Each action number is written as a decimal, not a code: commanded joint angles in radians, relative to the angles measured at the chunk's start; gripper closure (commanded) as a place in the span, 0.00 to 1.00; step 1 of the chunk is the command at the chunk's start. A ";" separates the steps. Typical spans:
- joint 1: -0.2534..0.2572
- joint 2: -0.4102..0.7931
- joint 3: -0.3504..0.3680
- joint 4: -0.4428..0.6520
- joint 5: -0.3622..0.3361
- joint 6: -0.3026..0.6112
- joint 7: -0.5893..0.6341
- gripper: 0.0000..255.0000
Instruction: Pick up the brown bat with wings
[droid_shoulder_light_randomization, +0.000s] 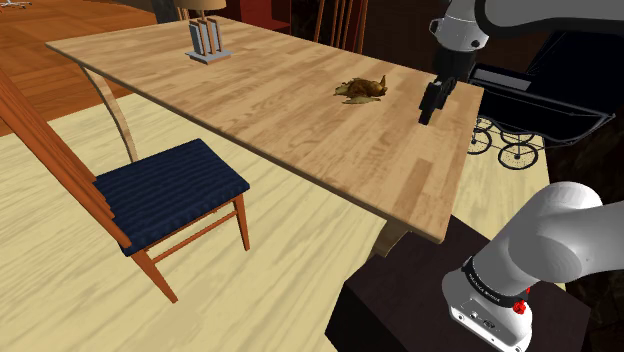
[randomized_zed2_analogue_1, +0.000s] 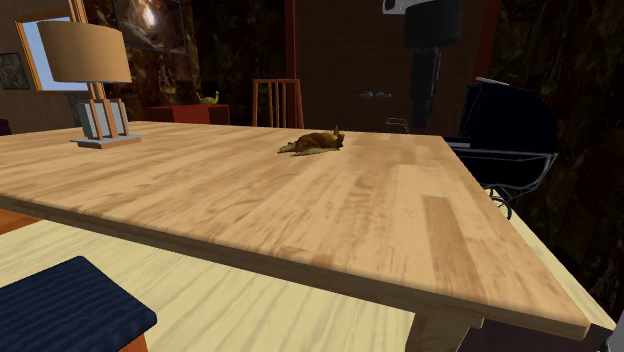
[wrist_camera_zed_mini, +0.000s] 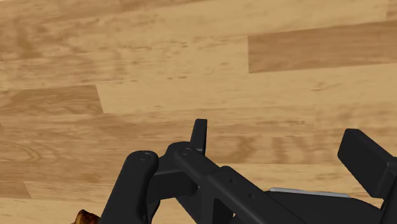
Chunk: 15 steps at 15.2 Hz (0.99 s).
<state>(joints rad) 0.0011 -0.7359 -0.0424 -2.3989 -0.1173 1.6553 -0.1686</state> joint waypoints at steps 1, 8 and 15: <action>0.000 0.000 0.000 0.000 0.000 0.000 0.000 0.00; -0.039 0.318 -0.070 0.238 0.025 0.034 0.016 0.00; -0.076 0.627 -0.142 0.528 0.087 0.001 0.012 0.00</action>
<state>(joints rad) -0.0689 -0.1600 -0.1735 -1.9199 -0.0420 1.6635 -0.1551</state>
